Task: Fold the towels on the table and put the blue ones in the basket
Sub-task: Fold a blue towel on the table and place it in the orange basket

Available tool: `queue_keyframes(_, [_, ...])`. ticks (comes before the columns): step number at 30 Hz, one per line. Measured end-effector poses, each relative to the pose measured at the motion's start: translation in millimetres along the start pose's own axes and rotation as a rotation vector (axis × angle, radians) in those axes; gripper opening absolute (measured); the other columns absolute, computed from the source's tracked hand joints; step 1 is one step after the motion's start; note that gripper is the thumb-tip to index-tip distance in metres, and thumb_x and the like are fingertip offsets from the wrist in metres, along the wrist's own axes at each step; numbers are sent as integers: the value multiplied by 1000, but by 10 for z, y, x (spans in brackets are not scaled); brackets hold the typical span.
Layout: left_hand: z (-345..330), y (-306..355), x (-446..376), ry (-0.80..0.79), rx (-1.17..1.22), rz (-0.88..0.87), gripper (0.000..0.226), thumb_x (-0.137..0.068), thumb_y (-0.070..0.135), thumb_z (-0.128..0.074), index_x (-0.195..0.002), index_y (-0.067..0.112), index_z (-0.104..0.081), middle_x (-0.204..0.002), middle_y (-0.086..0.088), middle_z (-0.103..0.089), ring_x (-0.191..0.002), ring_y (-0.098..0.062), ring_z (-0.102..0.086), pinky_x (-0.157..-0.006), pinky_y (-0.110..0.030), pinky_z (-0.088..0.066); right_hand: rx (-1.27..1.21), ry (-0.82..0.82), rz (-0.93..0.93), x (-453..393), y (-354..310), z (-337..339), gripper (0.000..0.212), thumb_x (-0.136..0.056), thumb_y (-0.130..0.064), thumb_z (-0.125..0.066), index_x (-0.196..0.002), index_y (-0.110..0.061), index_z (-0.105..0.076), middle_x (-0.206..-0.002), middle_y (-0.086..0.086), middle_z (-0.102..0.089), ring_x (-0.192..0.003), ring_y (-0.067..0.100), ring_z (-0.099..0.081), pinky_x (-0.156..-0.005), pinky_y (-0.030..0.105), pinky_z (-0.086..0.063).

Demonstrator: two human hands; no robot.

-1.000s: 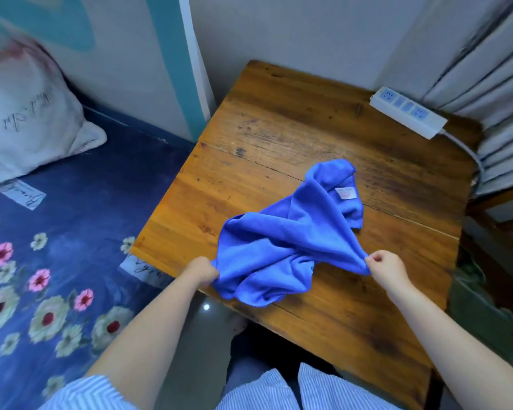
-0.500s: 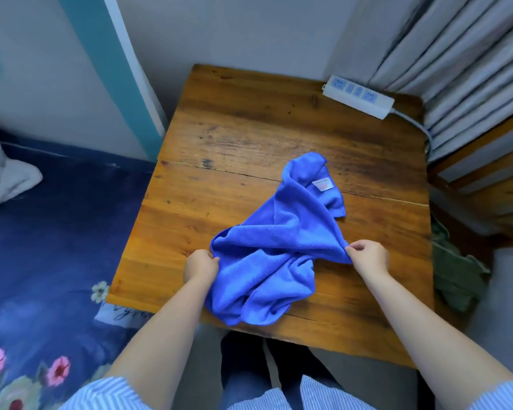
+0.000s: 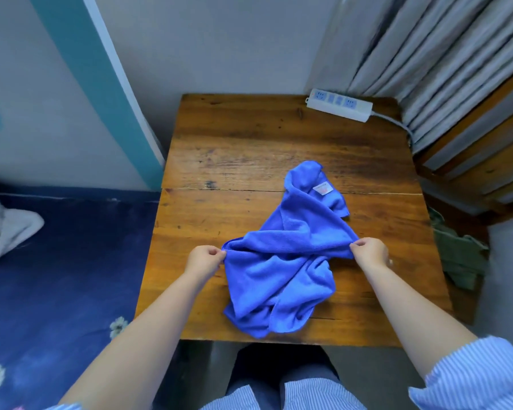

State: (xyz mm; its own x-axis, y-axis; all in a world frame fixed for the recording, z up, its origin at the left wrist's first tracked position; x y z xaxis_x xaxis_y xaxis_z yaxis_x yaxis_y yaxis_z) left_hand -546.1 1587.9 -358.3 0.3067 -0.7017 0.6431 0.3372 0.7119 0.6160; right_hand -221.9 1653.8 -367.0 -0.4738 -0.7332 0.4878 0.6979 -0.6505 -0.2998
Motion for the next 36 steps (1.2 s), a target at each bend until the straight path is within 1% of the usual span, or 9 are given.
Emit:
queue_keyframes(3, [36, 35, -8, 13, -8, 13, 33, -88, 7, -55, -56, 14, -53, -56, -5, -50, -48, -18, -42, -40, -18, -37, -63, 64, 26, -62, -37, 85, 28, -89, -25, -54, -112, -12, -62, -123, 14, -58, -119, 34, -46, -99, 42, -33])
queue_keyframes(7, [33, 26, -18, 2, -102, 61, 33, -85, 4, -54, -54, 14, -52, -58, -8, -51, -63, -25, -49, -63, -28, -40, 82, 37, -14, -161, 45, 127, 37, -90, -28, -52, -123, -13, -55, -130, 14, -53, -124, 33, -41, -102, 43, -32])
queue_keyframes(11, [5, 119, -15, 30, -97, 106, 31, -84, 6, -53, -55, 15, -52, -51, -5, -44, -51, -22, -41, -47, -21, -36, 73, -65, -47, -134, 106, 62, 21, -88, -22, -53, -103, -15, -66, -115, 11, -63, -114, 32, -49, -99, 38, -31])
queue_keyframes(13, [10, 219, -20, 31, -72, 110, 31, -84, 6, -52, -54, 16, -51, -50, -4, -38, -47, -18, -33, -34, -16, -28, 29, -29, -2, -104, 28, 116, 19, -88, -21, -53, -99, -15, -68, -111, 12, -65, -111, 32, -51, -97, 37, -32])
queue_keyframes(19, [273, 1012, -97, 77, 308, 134, 27, -89, 8, -47, -63, 15, -52, -60, 0, -46, -53, -12, -38, -49, -22, -26, -199, 123, 323, -85, -776, 751, 19, -86, -13, -56, -98, -4, -69, -107, 17, -68, -105, 33, -58, -91, 36, -42])
queue_keyframes(25, [986, 2312, -109, 240, 811, -202, 29, -93, 9, -45, -67, 20, -49, -57, 5, -55, -34, 3, -50, -36, -10, -35, -408, 314, 689, -47, -2194, 1810, 22, -87, -9, -54, -102, 3, -66, -107, 23, -66, -104, 34, -58, -87, 32, -41])
queue_keyframes(28, [1371, 2863, 13, 304, 1003, -374, 27, -95, 10, -43, -71, 22, -47, -63, 4, -55, -33, 6, -51, -43, -11, -35, -519, 415, 778, 47, -2713, 2333, 22, -88, -10, -52, -101, 3, -64, -107, 23, -65, -102, 35, -58, -84, 34, -42])
queue_keyframes(33, [1795, 3319, 203, 375, 1195, -530, 27, -96, 10, -41, -73, 22, -47, -68, 3, -52, -54, -2, -51, -50, -9, -41, -701, 531, 796, 191, -3012, 2812, 22, -91, -9, -48, -103, 4, -59, -105, 22, -65, -98, 33, -58, -71, 23, -36])
queue_keyframes(36, [1858, 3225, 197, 426, 1155, -479, 27, -91, 9, -42, -68, 20, -47, -58, 3, -53, -51, -5, -49, -49, -13, -40, -684, 505, 775, 150, -2939, 2754, 22, -90, -10, -48, -103, 3, -59, -105, 21, -64, -98, 31, -58, -75, 27, -38])
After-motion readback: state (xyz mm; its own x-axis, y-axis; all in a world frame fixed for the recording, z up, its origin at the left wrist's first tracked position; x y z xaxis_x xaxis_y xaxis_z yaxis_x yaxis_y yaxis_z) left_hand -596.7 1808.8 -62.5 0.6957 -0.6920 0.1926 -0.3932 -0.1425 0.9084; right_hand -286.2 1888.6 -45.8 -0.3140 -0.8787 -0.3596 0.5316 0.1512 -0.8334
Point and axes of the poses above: each hand's wrist, its own x-axis away from the middle knuckle, its own z-axis out of the back of the hand, y = z × x, the point moved 3 cm from there along -x, towards the middle knuckle
